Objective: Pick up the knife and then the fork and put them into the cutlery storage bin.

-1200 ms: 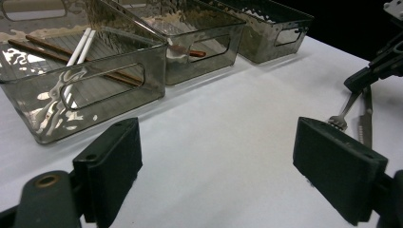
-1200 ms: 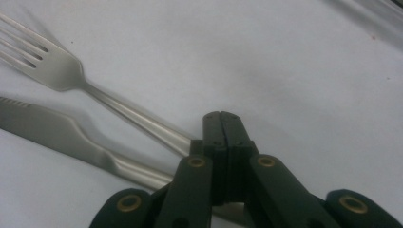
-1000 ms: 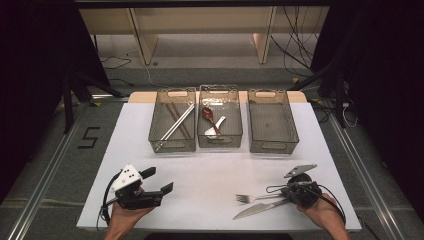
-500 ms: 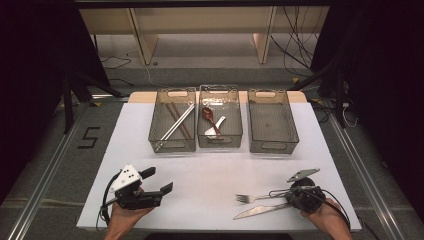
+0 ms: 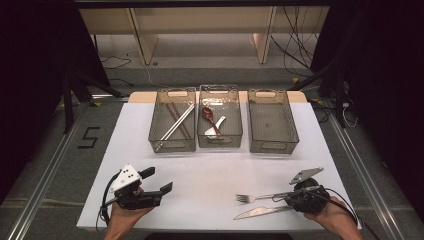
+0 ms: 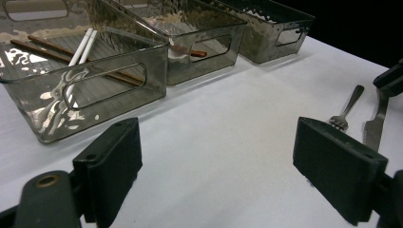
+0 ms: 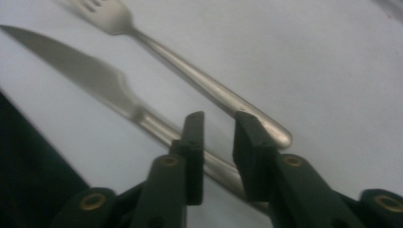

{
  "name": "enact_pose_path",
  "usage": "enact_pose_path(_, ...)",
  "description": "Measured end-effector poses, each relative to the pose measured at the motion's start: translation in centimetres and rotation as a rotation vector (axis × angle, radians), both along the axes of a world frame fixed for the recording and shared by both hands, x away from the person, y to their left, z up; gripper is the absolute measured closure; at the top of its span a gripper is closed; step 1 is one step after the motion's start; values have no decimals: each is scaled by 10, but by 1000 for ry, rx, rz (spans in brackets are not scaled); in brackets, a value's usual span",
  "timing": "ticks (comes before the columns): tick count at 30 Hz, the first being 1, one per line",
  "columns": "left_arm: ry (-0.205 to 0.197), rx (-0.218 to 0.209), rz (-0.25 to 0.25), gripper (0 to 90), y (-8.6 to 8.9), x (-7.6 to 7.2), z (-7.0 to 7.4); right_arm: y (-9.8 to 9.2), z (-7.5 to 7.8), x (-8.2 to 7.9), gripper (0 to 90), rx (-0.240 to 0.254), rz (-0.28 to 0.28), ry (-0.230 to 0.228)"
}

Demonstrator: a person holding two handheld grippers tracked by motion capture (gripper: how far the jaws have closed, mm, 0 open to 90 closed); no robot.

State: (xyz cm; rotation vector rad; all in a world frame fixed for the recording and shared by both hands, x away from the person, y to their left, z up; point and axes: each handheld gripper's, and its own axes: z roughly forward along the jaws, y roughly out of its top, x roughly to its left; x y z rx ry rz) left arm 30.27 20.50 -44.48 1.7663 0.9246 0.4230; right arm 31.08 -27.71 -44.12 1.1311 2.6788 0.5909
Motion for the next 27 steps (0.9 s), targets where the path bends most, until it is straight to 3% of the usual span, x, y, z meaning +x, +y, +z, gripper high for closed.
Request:
enact_pose_path(5,0,-5,3,161,0,0,0,11,-1,-1,504,-48,101,44)
enact_pose_path(7,1,-5,3,161,0,0,0,16,-5,-1,485,-65,129,54)
enact_pose_path(17,1,-5,1,161,0,0,0,30,-13,4,468,-153,190,89)
enact_pose_path(27,-1,0,-1,161,0,0,0,35,-15,6,557,-184,228,118)
